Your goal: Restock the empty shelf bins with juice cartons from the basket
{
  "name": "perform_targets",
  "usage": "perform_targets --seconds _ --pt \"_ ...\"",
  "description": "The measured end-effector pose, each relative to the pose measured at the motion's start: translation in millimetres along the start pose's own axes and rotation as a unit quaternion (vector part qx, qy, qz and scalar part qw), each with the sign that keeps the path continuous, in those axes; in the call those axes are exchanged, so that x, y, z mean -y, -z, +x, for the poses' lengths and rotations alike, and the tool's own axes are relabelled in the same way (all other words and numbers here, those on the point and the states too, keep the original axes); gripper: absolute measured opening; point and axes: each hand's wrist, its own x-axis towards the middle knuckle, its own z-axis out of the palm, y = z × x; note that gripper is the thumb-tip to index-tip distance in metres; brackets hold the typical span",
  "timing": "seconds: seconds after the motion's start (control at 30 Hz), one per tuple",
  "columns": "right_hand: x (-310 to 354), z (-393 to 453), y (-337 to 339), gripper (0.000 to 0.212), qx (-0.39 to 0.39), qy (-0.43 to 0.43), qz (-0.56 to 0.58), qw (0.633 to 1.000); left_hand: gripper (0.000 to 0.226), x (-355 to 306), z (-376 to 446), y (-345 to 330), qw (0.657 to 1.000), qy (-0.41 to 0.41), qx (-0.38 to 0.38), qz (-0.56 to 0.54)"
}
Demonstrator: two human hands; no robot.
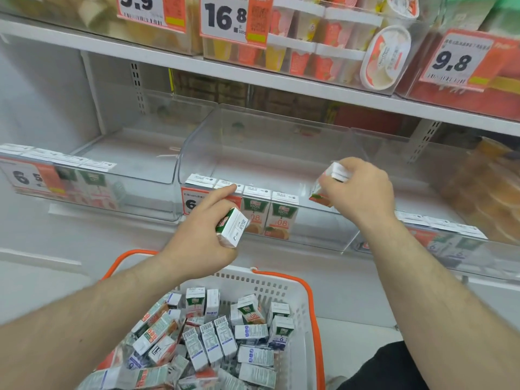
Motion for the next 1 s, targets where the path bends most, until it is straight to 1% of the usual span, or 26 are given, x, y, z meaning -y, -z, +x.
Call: perform_targets --seconds 0.1,0.13,0.23,0.37,0.57,0.63,0.73,0.8,0.83,0.87,0.9,0.93,0.97,1.0 --pt "5.0 2.9 -14.1 0.018 0.120 0.009 -0.102 0.987 0.047 1.6 0.7 1.3 1.000 -0.001 0.000 0.002" --pt "6.3 3.3 -17.8 0.020 0.153 0.005 -0.119 0.981 0.046 1.8 1.2 2.2 1.000 0.000 0.001 0.003" --pt "8.7 5.7 -22.8 0.021 0.205 -0.014 -0.104 0.973 0.047 1.2 1.4 3.5 1.000 0.002 0.006 0.002" --pt "11.9 7.7 -21.0 0.021 0.240 -0.031 -0.048 0.969 0.047 2.0 1.6 3.6 1.000 0.005 0.016 -0.011" --pt "12.3 6.6 -25.9 0.029 0.261 -0.014 -0.041 0.964 0.040 0.6 4.0 3.4 1.000 0.017 0.019 -0.018" --pt "12.2 5.7 -23.8 0.037 0.260 0.004 -0.058 0.964 0.040 0.1 4.3 3.5 0.999 0.022 0.020 -0.023" --pt "13.3 2.0 -20.3 0.060 0.263 0.026 -0.078 0.961 0.044 -3.4 1.2 3.7 0.999 0.027 0.013 -0.029" --pt "15.3 -1.7 -19.8 0.074 0.276 0.035 -0.135 0.951 0.047 -9.6 -3.6 5.2 0.998 0.020 -0.006 -0.054" --pt "16.3 -3.6 -19.9 0.079 0.266 0.040 -0.175 0.947 0.047 -13.5 -6.3 6.4 0.997 0.016 -0.012 -0.072" --pt "17.9 -6.0 -18.9 0.082 0.231 0.052 -0.208 0.949 0.046 -17.4 -9.3 7.8 0.995 0.019 -0.014 -0.094" --pt "19.7 -8.1 -18.0 0.081 0.172 0.078 -0.216 0.958 0.044 -21.6 -12.2 9.2 0.993 0.031 -0.015 -0.116" --pt "22.4 -11.3 -16.7 0.077 0.099 0.112 -0.184 0.972 0.041 -25.9 -14.6 10.5 0.990 0.050 -0.014 -0.132" --pt "28.5 -18.5 -14.9 0.069 0.036 0.144 -0.115 0.982 0.038 -29.7 -16.5 11.3 0.989 0.069 -0.012 -0.133" --pt "37.0 -30.0 -13.7 0.059 0.006 0.164 -0.021 0.986 0.037 -32.4 -17.6 11.5 0.989 0.084 -0.014 -0.118"
